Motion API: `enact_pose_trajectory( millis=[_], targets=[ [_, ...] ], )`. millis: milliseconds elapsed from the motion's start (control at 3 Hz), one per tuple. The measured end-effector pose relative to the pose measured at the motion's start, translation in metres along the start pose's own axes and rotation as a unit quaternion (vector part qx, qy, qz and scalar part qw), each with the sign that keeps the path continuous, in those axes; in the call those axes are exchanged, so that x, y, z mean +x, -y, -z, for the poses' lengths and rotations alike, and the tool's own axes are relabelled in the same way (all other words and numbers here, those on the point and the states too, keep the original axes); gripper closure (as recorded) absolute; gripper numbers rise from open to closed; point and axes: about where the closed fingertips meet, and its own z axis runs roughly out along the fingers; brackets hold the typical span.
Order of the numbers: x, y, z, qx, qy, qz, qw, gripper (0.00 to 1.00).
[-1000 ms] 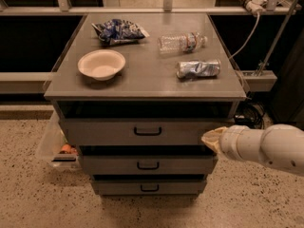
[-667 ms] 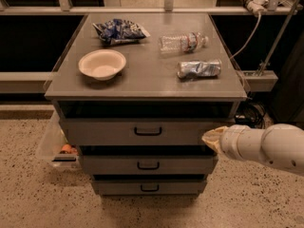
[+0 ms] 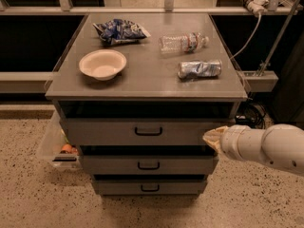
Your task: Close top drawer
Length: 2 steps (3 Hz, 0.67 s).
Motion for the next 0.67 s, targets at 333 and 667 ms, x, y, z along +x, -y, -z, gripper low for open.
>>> enact_pose_trajectory(
  millis=[333, 667],
  targets=[
    [0.007, 0.007, 0.021, 0.008, -0.023, 0.025, 0.9994, 0.11],
    [0.012, 0.02, 0.047, 0.034, -0.057, 0.045, 0.9968, 0.0]
  ],
)
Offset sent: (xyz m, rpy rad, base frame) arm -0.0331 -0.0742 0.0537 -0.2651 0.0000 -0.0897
